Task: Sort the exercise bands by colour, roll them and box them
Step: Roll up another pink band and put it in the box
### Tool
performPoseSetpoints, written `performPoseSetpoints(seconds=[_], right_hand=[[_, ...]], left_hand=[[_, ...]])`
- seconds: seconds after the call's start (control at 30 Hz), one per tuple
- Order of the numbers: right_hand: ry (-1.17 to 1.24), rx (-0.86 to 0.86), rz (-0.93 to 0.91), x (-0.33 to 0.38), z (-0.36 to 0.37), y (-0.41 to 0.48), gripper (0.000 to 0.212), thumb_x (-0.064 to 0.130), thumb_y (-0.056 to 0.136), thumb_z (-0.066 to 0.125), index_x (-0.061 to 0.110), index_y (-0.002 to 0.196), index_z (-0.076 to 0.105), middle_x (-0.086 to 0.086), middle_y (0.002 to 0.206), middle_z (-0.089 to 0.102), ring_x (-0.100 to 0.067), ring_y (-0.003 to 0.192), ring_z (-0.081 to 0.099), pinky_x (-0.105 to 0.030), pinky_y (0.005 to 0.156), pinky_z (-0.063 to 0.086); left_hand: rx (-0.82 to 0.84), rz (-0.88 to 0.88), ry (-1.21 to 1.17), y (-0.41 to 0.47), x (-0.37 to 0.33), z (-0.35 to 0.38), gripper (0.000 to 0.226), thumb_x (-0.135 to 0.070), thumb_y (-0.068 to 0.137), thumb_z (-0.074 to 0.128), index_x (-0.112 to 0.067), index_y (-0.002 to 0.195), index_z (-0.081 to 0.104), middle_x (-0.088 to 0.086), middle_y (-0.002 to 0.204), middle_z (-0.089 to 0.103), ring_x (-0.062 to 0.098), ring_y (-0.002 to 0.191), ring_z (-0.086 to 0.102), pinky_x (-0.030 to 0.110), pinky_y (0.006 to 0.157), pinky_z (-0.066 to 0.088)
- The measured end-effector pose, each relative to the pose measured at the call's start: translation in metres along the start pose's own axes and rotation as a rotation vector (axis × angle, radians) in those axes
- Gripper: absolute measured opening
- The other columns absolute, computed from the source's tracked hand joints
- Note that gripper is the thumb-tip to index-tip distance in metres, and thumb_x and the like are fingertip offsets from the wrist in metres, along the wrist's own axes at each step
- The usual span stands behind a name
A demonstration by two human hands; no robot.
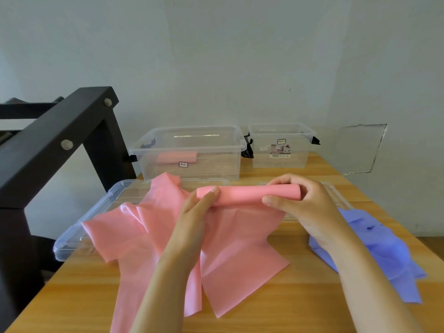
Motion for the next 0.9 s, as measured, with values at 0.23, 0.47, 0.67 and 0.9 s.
performPoseSetpoints(seconds=[0.23,0.47,0.67,0.9], right_hand=[[0.109,-0.017,-0.03,0.006,0.001,-0.001,0.026,0.018,0.055,0.09,0.022,0.071,0.069,0.005,0.071,0.066,-0.008,0.064,0.06,-0.017,0.054,0.046],[0.196,-0.044,-0.015,0.004,-0.001,0.0,0.024,0.017,0.056,0.089,0.027,0.066,0.069,0.006,0.066,0.064,-0.008,0.062,0.059,-0.017,0.055,0.047],[0.242,-0.056,0.006,0.001,-0.001,0.0,0.014,0.021,0.058,0.08,0.025,0.065,0.069,0.005,0.067,0.064,-0.009,0.062,0.058,-0.019,0.054,0.047],[0.218,0.011,-0.031,0.005,0.008,-0.002,0.023,0.015,0.056,0.086,0.024,0.067,0.069,0.005,0.069,0.065,-0.006,0.063,0.058,-0.015,0.052,0.043]], left_hand=[[0.085,0.047,0.087,-0.006,-0.009,0.009,0.053,-0.037,0.079,0.075,-0.008,0.121,0.062,0.013,0.116,0.07,0.029,0.111,0.065,0.046,0.1,0.05],[0.091,0.219,0.163,-0.01,-0.026,0.01,0.054,-0.004,0.069,0.078,-0.019,0.117,0.057,-0.004,0.121,0.065,0.008,0.106,0.064,0.024,0.086,0.054],[0.123,0.241,0.039,-0.012,-0.032,0.011,0.016,-0.011,0.08,0.072,-0.014,0.091,0.061,-0.003,0.091,0.07,0.011,0.081,0.063,0.02,0.065,0.052],[0.015,0.135,0.082,-0.004,-0.022,0.0,0.014,-0.022,0.092,0.062,-0.021,0.078,0.063,0.005,0.083,0.058,0.019,0.084,0.051,0.034,0.075,0.037]])
Point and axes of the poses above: each hand's wrist, its own y-axis towards the middle knuckle, its own z-axis out of the palm, x = y × z, the point moved 9 cm from there along y, towards the middle knuckle
